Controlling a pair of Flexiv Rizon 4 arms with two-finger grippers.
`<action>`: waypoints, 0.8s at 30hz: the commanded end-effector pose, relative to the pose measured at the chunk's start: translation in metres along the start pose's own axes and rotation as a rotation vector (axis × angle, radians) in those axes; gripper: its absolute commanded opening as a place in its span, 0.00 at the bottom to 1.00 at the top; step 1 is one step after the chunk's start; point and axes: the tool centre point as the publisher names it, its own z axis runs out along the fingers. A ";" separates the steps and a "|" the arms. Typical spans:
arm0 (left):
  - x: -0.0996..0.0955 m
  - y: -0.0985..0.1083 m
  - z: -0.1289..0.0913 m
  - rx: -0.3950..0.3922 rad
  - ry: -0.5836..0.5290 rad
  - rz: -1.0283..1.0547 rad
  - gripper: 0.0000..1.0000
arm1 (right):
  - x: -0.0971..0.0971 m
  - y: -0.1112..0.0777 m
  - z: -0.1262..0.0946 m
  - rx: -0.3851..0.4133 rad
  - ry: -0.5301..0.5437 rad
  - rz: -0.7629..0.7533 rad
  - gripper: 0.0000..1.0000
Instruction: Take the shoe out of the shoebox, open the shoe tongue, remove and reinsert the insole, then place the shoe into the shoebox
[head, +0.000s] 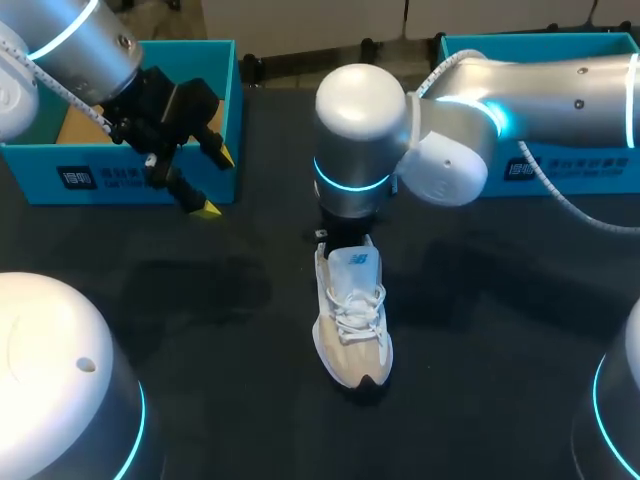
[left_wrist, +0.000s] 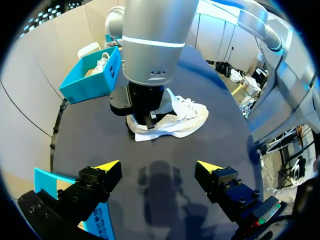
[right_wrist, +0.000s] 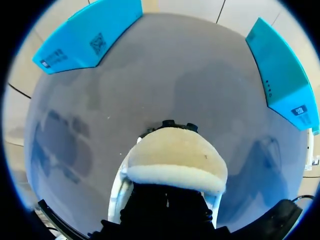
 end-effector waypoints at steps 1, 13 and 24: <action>0.001 0.000 0.000 -0.002 -0.002 0.000 1.00 | 0.002 -0.010 0.002 0.016 -0.016 0.001 0.00; 0.001 0.000 0.000 -0.002 -0.002 0.000 1.00 | 0.003 -0.036 0.002 0.090 -0.044 -0.001 0.00; 0.001 0.000 0.000 -0.002 -0.002 0.000 1.00 | -0.005 -0.035 -0.031 0.110 -0.013 0.009 0.00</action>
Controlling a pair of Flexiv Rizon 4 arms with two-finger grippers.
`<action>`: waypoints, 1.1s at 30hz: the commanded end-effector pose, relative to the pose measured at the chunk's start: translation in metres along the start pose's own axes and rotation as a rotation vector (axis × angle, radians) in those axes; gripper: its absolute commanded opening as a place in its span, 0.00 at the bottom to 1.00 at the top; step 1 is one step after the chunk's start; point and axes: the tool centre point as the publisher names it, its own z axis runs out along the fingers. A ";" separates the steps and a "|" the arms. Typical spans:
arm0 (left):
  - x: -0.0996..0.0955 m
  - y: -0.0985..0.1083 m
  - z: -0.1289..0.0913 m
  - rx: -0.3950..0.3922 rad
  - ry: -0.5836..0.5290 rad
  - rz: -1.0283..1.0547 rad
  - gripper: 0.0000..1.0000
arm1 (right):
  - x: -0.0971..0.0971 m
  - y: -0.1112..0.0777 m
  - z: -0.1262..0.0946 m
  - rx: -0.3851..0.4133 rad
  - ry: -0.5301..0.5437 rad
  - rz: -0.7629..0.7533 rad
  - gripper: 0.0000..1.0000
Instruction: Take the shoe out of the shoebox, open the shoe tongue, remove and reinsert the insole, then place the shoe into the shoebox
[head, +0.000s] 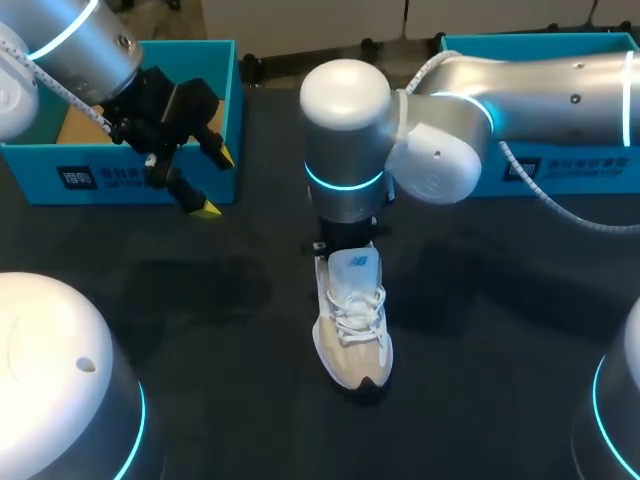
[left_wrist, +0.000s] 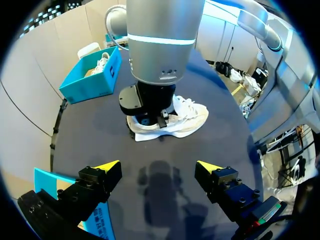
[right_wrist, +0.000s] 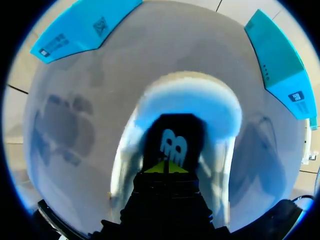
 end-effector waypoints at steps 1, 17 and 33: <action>0.001 0.000 0.000 -0.002 -0.002 0.000 1.00 | -0.011 -0.001 -0.019 0.014 0.005 -0.003 0.00; 0.001 0.000 0.000 -0.002 -0.002 0.000 1.00 | -0.010 -0.013 -0.046 0.179 0.021 0.046 0.00; 0.001 0.000 0.000 -0.002 -0.002 0.000 1.00 | -0.008 -0.025 -0.051 0.186 0.041 0.059 1.00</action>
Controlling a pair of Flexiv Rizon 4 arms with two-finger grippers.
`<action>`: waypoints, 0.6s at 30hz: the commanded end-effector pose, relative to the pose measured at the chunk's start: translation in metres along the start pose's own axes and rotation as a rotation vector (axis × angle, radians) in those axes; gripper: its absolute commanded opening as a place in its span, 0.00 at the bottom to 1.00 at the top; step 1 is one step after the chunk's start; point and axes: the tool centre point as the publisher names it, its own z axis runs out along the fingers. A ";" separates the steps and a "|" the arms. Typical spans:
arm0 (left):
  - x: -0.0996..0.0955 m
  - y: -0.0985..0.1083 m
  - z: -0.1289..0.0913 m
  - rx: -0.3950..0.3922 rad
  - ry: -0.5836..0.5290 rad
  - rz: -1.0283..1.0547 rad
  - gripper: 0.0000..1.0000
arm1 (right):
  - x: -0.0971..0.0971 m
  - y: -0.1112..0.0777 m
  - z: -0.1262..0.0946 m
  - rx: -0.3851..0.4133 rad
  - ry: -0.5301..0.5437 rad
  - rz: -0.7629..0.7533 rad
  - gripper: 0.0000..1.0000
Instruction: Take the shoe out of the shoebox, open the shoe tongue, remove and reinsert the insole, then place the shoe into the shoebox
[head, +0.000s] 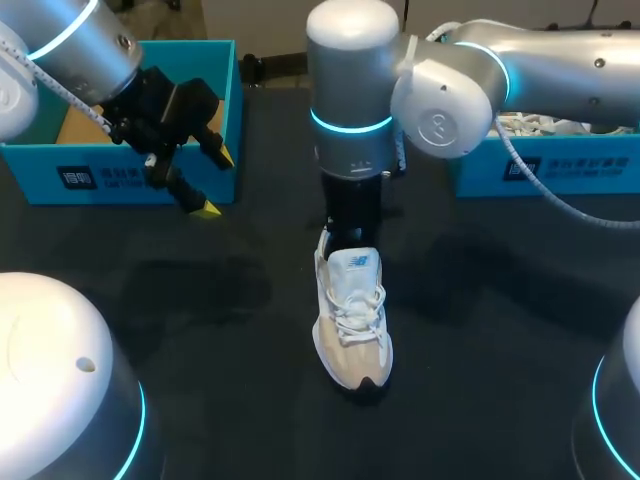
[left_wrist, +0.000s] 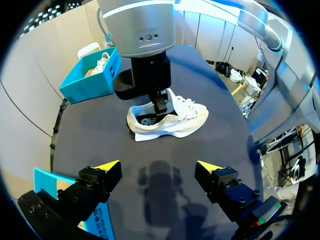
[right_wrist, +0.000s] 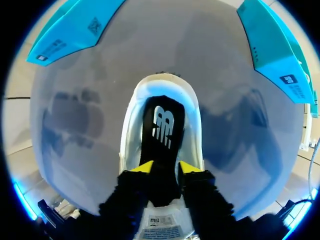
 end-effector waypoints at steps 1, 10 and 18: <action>0.001 0.000 0.000 -0.002 -0.002 0.000 1.00 | -0.002 -0.003 0.003 -0.007 0.013 0.000 1.00; 0.001 0.000 0.000 -0.002 -0.002 0.000 1.00 | 0.002 -0.002 0.007 0.003 0.028 -0.004 1.00; 0.001 0.000 0.000 -0.002 -0.002 0.000 1.00 | 0.007 -0.003 0.006 0.030 -0.017 0.002 1.00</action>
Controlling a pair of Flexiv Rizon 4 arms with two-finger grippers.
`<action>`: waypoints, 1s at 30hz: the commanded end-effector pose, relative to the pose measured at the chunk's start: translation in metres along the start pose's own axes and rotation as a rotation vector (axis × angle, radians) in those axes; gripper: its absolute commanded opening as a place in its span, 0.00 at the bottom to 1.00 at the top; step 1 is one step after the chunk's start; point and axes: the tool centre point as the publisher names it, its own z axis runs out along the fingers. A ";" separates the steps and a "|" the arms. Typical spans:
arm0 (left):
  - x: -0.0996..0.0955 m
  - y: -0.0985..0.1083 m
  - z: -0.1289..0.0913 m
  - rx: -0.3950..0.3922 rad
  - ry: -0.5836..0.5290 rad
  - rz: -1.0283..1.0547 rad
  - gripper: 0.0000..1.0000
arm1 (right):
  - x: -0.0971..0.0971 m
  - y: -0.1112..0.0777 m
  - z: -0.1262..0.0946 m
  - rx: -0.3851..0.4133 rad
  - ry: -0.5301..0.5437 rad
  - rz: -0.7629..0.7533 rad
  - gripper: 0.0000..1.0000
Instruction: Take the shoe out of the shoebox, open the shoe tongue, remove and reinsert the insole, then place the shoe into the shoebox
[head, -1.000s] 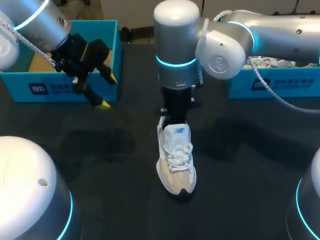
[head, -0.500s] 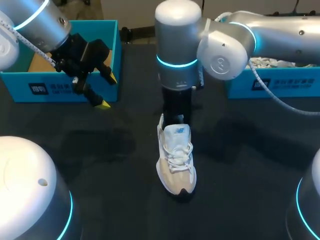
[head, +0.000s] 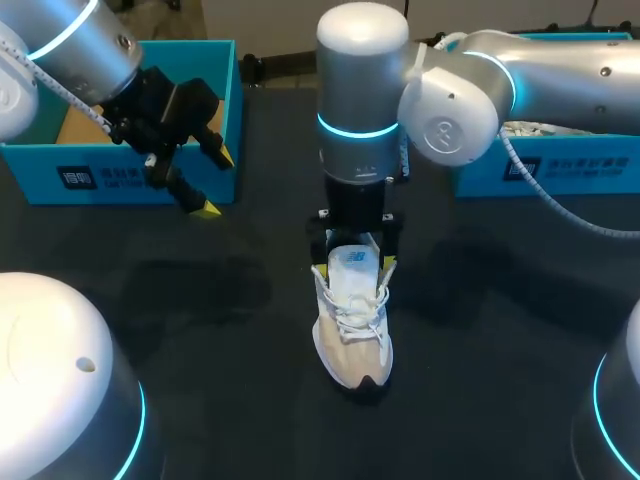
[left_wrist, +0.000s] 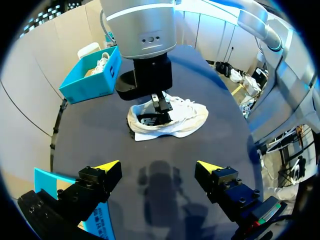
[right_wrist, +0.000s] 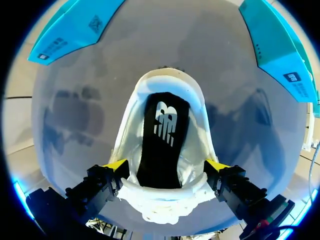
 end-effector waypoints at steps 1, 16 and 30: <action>0.001 0.000 0.000 -0.002 -0.002 0.000 1.00 | 0.008 0.002 -0.001 0.014 -0.032 0.001 1.00; 0.001 0.000 0.000 -0.002 -0.002 0.000 1.00 | 0.010 -0.023 -0.033 -0.016 -0.085 0.037 1.00; 0.001 0.000 0.000 -0.002 -0.002 0.000 1.00 | 0.019 -0.059 -0.062 -0.043 -0.117 0.031 0.89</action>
